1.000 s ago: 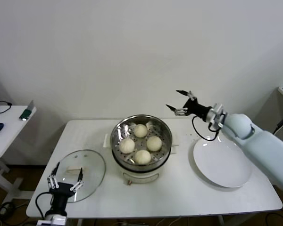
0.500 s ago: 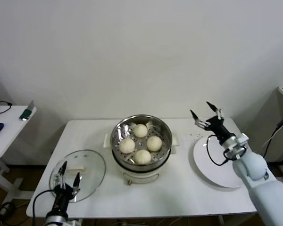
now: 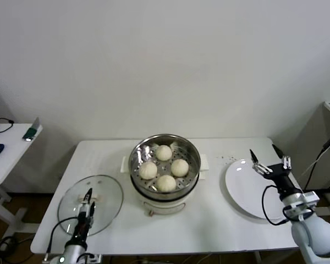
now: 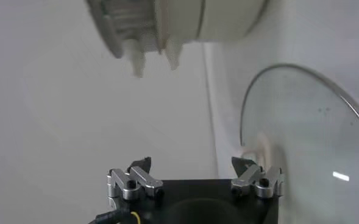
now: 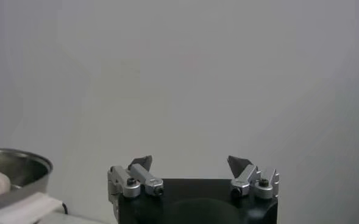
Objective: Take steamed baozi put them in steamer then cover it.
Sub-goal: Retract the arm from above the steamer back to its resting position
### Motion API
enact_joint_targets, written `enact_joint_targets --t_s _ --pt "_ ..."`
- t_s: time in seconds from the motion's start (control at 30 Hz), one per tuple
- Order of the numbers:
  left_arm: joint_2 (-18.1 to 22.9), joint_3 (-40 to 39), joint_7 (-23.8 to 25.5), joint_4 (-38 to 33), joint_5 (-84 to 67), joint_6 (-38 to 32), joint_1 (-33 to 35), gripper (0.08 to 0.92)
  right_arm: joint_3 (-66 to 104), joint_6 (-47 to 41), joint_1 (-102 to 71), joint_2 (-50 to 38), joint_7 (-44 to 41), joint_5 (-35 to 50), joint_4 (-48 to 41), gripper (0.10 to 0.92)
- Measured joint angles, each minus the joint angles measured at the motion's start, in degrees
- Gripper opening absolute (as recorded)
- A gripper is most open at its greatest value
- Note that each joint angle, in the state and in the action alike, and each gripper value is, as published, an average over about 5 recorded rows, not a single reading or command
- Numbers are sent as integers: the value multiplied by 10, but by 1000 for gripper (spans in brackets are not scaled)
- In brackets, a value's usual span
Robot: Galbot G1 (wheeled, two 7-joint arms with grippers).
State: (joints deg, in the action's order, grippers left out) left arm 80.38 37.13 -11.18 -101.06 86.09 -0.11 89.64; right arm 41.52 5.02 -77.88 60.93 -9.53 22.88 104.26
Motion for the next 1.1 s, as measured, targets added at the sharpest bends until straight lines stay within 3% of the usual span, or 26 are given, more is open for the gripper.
enact_joint_targets --t_s 0.83,1.1 --pt "-19 10 -35 163 52 13 -135 814 84 6 -72 32 -21 -27 7 823" --pt "-22 2 -36 175 31 8 -147 611 85 8 -71 33 -26 -37 -4 823"
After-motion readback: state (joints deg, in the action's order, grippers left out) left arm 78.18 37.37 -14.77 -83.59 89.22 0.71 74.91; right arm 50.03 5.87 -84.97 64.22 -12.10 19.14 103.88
